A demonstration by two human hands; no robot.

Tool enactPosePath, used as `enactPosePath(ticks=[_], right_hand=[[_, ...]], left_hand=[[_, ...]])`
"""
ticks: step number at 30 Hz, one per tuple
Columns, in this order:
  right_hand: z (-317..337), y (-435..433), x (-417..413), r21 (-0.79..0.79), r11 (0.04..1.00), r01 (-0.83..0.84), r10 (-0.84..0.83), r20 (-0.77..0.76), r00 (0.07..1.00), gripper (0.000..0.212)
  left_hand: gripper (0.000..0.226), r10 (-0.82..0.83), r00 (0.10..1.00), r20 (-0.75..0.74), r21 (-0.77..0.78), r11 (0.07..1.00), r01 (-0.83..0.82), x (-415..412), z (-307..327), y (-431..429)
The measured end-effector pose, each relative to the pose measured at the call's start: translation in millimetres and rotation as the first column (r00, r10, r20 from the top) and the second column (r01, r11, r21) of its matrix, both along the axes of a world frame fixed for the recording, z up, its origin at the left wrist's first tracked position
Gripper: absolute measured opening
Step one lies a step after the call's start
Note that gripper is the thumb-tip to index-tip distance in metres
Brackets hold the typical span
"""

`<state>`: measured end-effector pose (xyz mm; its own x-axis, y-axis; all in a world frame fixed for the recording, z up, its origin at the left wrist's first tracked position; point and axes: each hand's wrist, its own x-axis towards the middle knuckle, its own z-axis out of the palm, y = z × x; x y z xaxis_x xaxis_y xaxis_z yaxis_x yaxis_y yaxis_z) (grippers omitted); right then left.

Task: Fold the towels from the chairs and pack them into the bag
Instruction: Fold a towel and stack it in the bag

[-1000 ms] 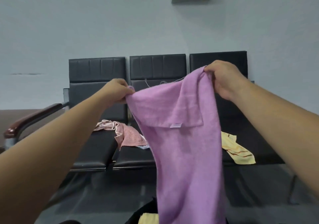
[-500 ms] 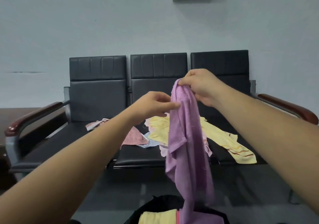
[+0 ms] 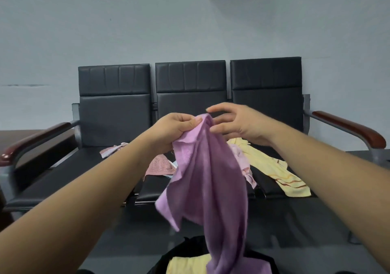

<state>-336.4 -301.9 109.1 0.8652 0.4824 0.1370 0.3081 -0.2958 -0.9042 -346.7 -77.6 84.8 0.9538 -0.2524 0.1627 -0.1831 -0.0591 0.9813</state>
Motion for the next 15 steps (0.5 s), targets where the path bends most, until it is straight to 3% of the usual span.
enactPosePath(ticks=[3,5,7,10,13,15], right_hand=[[-11.4,18.3,-3.0,0.030,0.996,-0.087,0.086,0.031,0.996,0.041],[-13.9,24.6,-2.6,0.038,0.999,-0.014,0.010,0.120,0.993,0.024],[-14.0,25.3,1.4,0.059,0.992,0.108,-0.116,0.156,0.981,0.016],[-13.9,23.3,7.4,0.114,0.965,0.237,-0.246,0.080,0.966,0.017],[-17.2,17.1,13.2,0.129,0.942,0.309,-0.308,-0.025,0.951,0.021],[-20.7,11.6,15.3,0.086,0.939,0.333,-0.329,-0.066,0.942,0.024]], left_hand=[[0.032,-0.018,0.999,-0.031,0.000,1.000,0.018,0.8,3.2,-3.6],[0.039,-0.036,0.998,-0.060,-0.041,0.999,0.033,2.9,-1.2,2.1],[0.048,-0.162,0.985,-0.059,-0.077,0.984,0.157,1.1,-6.9,11.1],[0.065,-0.304,0.948,-0.098,-0.012,0.952,0.305,-3.2,-19.8,17.7],[0.028,-0.221,0.973,-0.073,0.055,0.973,0.225,-9.2,-25.9,16.1],[0.026,-0.095,0.995,-0.042,-0.020,0.995,0.094,-5.8,-26.1,22.3]])
